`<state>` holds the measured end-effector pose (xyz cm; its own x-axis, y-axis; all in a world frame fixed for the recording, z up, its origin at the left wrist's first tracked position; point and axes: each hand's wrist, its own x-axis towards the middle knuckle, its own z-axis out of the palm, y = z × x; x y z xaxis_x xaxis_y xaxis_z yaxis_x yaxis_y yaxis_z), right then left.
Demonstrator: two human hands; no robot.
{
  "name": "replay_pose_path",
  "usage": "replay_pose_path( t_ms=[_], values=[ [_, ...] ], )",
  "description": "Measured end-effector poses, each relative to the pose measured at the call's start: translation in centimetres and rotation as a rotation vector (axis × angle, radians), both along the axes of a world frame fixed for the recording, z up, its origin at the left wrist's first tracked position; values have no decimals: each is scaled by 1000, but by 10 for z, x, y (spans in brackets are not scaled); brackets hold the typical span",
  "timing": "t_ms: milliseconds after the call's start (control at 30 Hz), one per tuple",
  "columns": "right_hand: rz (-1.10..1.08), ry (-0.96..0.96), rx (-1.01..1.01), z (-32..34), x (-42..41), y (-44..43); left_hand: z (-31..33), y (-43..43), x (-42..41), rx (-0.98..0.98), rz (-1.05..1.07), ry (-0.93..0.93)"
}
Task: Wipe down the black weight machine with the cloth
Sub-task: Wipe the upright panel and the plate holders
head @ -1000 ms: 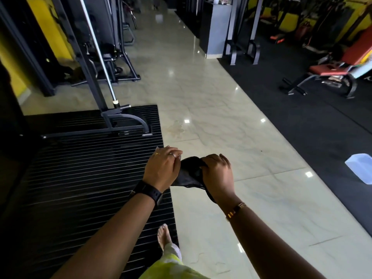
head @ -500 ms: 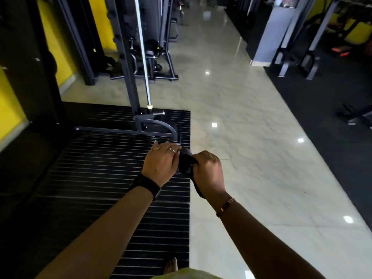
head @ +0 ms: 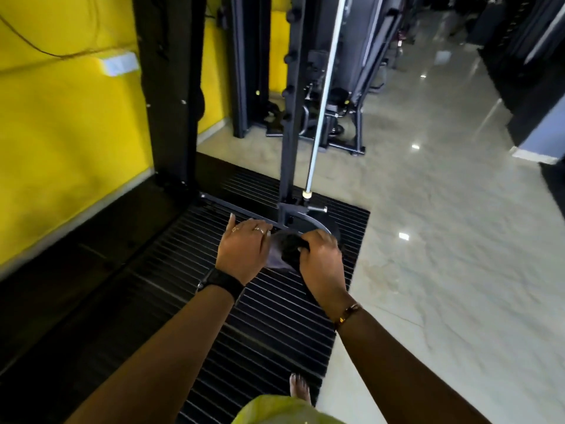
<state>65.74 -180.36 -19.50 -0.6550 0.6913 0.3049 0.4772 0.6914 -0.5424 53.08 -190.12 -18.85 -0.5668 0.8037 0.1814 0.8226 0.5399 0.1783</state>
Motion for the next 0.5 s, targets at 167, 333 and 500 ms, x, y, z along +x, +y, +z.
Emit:
replay_pose_path(
  t_ms=[167, 333, 500],
  values=[
    [149, 19, 29, 16, -62, 53, 13, 34, -46, 5, 140, -2],
    [297, 36, 34, 19, -114, 88, 16, 51, -86, 33, 296, -12],
    [443, 28, 36, 8, -161, 91, 4, 50, -112, 66, 395, -73]
  ],
)
